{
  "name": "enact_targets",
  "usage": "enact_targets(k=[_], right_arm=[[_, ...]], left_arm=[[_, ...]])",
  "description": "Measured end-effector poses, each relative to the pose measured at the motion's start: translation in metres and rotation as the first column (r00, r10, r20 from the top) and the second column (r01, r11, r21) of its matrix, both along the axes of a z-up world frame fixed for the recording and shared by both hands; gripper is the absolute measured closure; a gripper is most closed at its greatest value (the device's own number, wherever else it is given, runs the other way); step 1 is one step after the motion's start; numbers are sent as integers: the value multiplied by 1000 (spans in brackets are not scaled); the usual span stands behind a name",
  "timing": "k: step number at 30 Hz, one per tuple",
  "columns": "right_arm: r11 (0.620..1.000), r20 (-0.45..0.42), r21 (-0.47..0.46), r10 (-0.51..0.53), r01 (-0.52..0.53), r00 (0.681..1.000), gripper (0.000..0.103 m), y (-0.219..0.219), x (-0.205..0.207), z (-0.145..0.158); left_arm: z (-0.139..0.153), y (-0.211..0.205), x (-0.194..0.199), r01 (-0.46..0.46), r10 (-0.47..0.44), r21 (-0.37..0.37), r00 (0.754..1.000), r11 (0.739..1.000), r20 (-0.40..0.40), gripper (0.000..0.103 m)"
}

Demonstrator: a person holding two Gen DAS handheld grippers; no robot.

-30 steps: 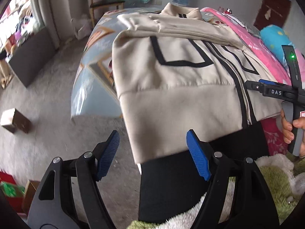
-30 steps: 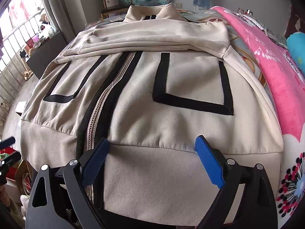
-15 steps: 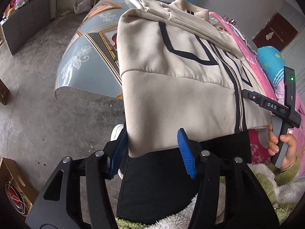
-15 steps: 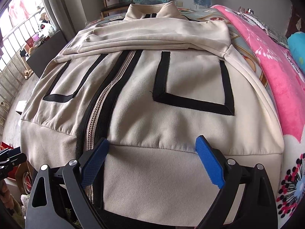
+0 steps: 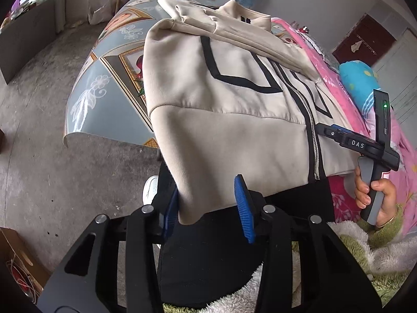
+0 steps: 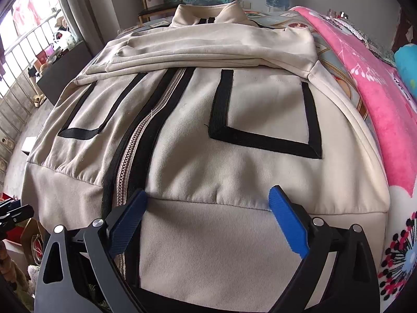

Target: Fold large clothes

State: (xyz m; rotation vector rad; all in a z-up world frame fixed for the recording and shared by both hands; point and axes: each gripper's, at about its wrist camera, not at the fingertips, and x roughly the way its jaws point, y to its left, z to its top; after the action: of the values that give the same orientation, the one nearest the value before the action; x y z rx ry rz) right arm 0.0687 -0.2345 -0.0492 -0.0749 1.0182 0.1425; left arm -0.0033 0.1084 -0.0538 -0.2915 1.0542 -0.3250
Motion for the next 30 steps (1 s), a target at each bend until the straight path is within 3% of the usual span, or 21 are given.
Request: enact_targets(k=[2, 4, 8, 12, 17, 22, 26, 30], right_arm=[[1000, -1, 2, 1, -1, 1000, 10, 0, 0, 0], [1000, -1, 2, 5, -5, 1000, 10, -1, 1, 0], [1000, 6, 5, 7, -7, 1000, 10, -1, 1, -1], [1000, 13, 9, 8, -8, 1000, 10, -2, 0, -1], [1000, 18, 15, 9, -9, 1000, 10, -3, -3, 1], [999, 43, 47, 5, -7, 999, 10, -16, -24, 13], [996, 53, 55, -78, 75, 996, 10, -54, -52, 23], [979, 57, 37, -204, 202, 977, 20, -100, -76, 33]], left_arm=[[-6, 1, 4, -16, 16, 5, 1000, 1000, -22, 66], [-9, 0, 5, -23, 24, 16, 999, 1000, -33, 77], [2, -3, -1, -12, 11, 46, 1000, 999, 28, 84], [10, -9, -5, 14, -19, 83, 998, 996, 61, 85], [-3, -7, 5, -3, 4, 66, 1000, 998, -9, 85], [3, -11, 1, 14, -17, 92, 999, 996, 35, 85], [5, -14, -1, 28, -35, 139, 998, 990, 47, 85], [7, -15, -1, 41, -49, 161, 997, 986, 51, 86]])
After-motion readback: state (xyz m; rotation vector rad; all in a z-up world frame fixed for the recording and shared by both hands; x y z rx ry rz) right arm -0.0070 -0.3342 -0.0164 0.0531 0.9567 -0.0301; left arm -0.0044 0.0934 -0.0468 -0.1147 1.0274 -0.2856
